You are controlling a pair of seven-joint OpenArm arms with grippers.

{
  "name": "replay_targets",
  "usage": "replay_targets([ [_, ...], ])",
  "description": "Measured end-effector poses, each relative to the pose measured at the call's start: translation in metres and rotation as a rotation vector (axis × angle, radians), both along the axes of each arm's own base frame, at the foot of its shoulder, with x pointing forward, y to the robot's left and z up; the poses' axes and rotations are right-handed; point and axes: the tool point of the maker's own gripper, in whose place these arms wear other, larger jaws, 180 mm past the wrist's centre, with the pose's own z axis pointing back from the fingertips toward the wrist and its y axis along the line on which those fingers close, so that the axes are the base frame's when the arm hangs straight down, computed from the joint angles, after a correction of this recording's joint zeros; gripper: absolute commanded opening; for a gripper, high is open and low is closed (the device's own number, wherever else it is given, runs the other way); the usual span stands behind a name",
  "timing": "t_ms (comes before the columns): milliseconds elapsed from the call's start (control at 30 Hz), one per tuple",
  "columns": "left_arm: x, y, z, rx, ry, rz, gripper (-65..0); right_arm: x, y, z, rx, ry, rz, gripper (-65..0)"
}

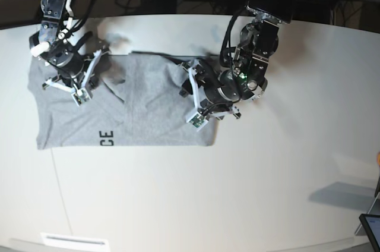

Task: Fold the T-shirt properly
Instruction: 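Press the left gripper on the folded layer and smooth it flat, then release the shirt and move both grippers out to its two ends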

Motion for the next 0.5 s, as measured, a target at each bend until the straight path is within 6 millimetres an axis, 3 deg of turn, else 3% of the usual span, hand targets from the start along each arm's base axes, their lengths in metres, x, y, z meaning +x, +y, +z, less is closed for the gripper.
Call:
replay_targets([
  [133,0.001,0.019,-0.001,0.03,-0.007,0.0,-33.4,0.005,-0.007,0.028,-0.065,-0.053,0.001,-49.3],
  [233,0.004,0.035,-0.001,0.058,-0.013,0.009,-33.4,0.015,-0.01,0.043,-0.085,-0.081,-0.008,-48.0],
  [500,-0.002,0.055,-0.003,0.047,-0.013,0.064,-33.4,0.019,-0.014,0.049,-0.102,-0.086,-0.017,-48.2],
])
